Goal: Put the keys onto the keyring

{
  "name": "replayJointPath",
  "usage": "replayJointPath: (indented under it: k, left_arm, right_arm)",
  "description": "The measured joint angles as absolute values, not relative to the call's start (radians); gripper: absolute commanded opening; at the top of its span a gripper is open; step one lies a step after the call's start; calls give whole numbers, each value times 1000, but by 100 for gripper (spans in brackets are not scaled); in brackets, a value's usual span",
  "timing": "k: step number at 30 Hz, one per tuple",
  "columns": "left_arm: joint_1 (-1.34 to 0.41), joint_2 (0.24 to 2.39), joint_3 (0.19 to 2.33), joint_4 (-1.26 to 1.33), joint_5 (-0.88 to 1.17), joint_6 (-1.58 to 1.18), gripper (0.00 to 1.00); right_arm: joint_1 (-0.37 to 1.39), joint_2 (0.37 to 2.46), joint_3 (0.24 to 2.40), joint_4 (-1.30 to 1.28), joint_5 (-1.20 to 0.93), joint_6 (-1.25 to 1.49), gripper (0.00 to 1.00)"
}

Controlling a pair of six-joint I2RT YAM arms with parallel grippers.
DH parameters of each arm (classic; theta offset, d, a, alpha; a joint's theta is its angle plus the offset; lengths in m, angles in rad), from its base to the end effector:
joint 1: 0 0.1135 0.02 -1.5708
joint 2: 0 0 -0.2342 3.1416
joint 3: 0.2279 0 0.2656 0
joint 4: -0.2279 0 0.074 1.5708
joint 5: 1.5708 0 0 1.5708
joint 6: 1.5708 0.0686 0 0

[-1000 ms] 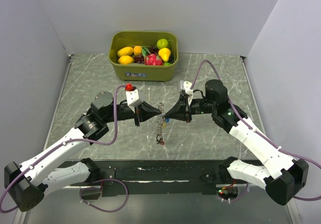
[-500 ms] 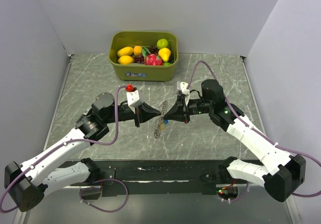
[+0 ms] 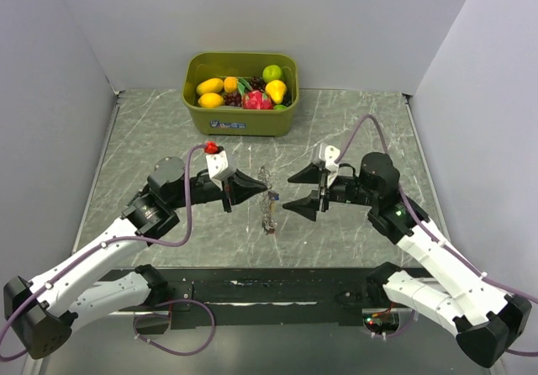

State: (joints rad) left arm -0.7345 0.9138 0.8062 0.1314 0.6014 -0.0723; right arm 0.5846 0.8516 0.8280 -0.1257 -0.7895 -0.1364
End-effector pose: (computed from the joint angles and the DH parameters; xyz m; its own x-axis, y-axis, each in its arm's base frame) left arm 0.1752 -0.2106 0.3339 -0.0526 -0.0327 -0.9981 0.9712 0.2311 -0.0588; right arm 0.1789 0.1768 0.3254 0.0096 -0.1085 -0.9941 -0.9819 0.1868 -0.0298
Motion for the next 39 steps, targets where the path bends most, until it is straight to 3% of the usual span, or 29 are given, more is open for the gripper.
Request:
replayJointPath:
  k: [4, 12, 39]
  left_arm:
    - [-735, 907, 806, 130, 593, -72, 1]
    - [-735, 893, 804, 123, 577, -64, 1]
    - [-735, 946, 800, 108, 568, -43, 1]
  right_arm:
    - [585, 819, 810, -85, -759, -126, 93]
    - [585, 791, 785, -59, -750, -124, 97]
    - [585, 803, 782, -64, -751, -123, 100]
